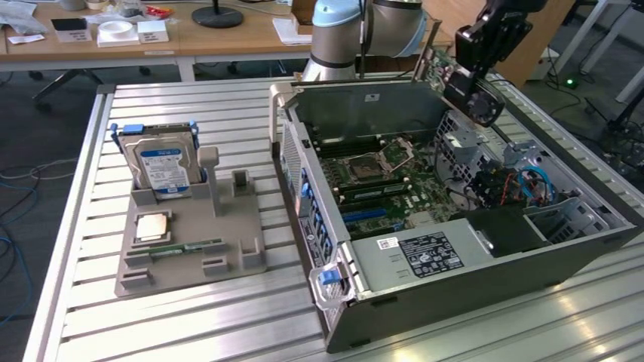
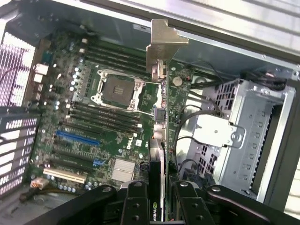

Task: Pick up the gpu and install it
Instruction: 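Insert the gpu into the slot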

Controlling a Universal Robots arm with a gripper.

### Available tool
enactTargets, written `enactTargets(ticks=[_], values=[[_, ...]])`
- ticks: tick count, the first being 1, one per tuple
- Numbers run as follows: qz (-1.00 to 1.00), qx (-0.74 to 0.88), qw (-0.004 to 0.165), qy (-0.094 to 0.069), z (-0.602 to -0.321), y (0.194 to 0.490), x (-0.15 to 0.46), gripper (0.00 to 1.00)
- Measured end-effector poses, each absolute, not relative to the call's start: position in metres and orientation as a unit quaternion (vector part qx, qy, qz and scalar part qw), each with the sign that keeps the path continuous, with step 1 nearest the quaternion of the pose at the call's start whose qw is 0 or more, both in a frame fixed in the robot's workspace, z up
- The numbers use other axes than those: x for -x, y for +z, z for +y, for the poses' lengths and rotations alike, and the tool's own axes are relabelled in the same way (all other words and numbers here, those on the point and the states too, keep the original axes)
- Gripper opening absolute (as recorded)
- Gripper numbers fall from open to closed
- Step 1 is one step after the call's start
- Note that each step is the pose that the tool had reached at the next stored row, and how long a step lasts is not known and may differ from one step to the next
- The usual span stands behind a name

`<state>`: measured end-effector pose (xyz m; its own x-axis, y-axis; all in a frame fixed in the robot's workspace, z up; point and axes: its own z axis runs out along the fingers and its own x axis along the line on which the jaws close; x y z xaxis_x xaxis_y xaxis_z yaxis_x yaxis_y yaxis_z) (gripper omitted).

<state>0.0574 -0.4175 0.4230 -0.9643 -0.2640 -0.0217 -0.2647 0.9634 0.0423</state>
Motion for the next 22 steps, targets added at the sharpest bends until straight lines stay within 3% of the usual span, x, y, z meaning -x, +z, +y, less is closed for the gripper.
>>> enactTargets(ticks=[22], values=[[0.948,0.317,0.003,0.021,-0.4175,0.4225,-0.0573,0.26]])
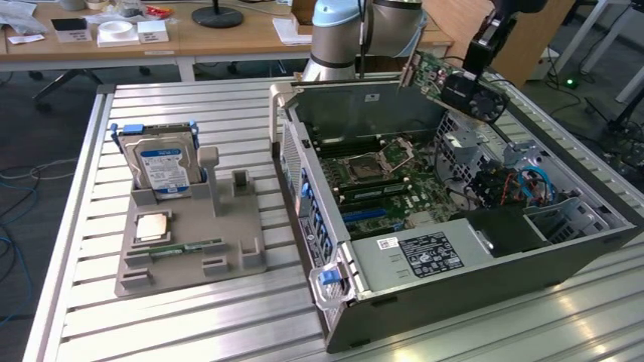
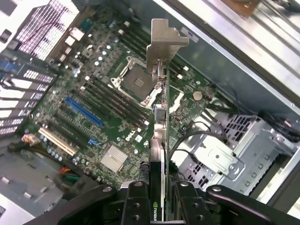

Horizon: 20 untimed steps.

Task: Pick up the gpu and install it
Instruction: 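Insert the gpu into the slot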

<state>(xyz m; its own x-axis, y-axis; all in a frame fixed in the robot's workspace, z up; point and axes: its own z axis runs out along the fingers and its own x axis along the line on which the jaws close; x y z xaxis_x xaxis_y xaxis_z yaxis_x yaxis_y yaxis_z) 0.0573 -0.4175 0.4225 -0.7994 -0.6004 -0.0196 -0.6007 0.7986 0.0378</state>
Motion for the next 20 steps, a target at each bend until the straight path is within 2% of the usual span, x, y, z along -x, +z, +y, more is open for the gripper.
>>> enactTargets(ticks=[20], values=[[0.880,0.474,-0.001,0.020,-0.4175,0.4220,-0.0573,0.26]])
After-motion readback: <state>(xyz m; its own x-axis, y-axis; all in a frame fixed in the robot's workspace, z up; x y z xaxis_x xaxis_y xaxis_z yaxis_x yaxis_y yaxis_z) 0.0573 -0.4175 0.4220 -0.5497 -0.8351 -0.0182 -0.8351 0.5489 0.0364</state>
